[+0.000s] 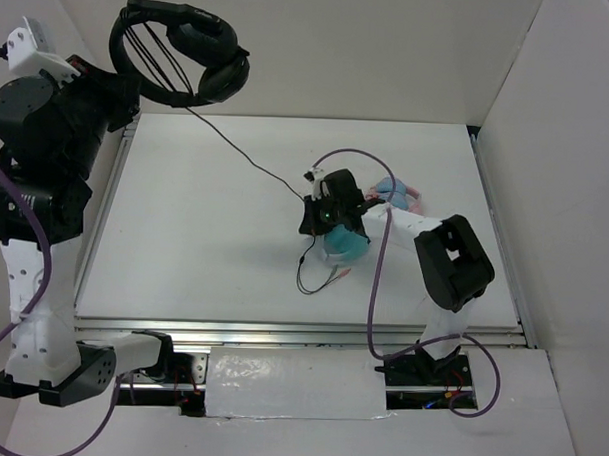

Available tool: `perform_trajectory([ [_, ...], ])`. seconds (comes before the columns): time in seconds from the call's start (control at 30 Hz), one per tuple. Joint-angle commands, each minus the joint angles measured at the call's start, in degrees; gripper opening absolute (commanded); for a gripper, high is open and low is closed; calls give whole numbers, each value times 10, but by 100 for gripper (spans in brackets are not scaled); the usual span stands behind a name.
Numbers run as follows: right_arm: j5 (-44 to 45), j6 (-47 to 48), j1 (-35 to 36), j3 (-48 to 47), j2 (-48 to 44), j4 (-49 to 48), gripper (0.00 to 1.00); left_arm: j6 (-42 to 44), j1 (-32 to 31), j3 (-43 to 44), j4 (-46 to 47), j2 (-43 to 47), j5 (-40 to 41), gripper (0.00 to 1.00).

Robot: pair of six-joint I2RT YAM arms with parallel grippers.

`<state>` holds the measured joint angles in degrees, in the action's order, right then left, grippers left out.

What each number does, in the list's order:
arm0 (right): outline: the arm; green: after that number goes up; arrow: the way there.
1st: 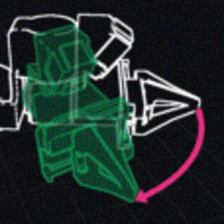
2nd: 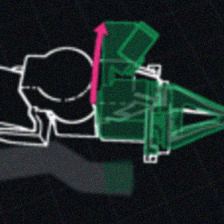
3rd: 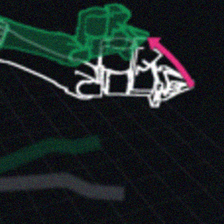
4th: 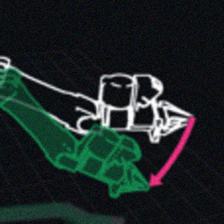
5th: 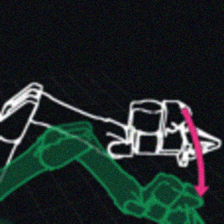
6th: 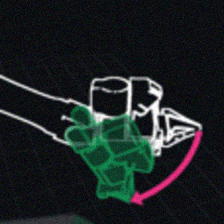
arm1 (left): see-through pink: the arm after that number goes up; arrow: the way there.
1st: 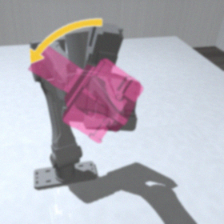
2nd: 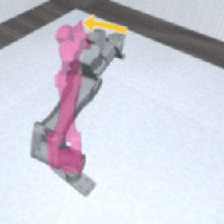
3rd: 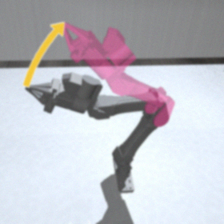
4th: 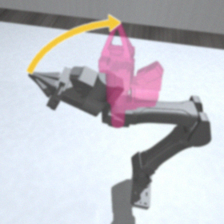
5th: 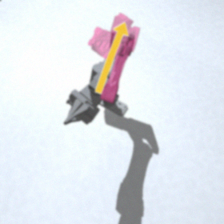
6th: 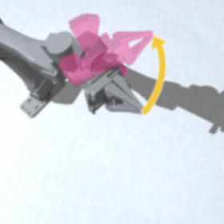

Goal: Wrap the headphones

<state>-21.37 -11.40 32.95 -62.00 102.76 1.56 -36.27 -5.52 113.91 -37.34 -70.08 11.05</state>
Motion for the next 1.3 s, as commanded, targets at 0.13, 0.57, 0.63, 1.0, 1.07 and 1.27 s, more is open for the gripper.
perform_trajectory([
  [0.13, -16, 38, -79, -114, 45, 73, 0, -7, 3, 18, 83, 62, -106, 0],
  [0.57, 62, 135, -165, -440, 118, 251, 0, 70, -6, -332, 188, 199, -329, 0],
  [0.63, 83, 150, -189, -505, 128, 288, 0, 67, -18, -410, 202, 239, -295, 0],
  [1.0, 165, 228, -218, -595, 94, 322, 0, 124, -153, -566, 213, 206, -258, 0],
  [1.07, 179, 234, -213, -616, 97, 327, 0, 124, -218, -567, 204, 175, -173, 0],
  [1.27, 195, 235, -213, -682, 118, 353, 0, 106, -339, -572, 136, 109, 44, 0],
])
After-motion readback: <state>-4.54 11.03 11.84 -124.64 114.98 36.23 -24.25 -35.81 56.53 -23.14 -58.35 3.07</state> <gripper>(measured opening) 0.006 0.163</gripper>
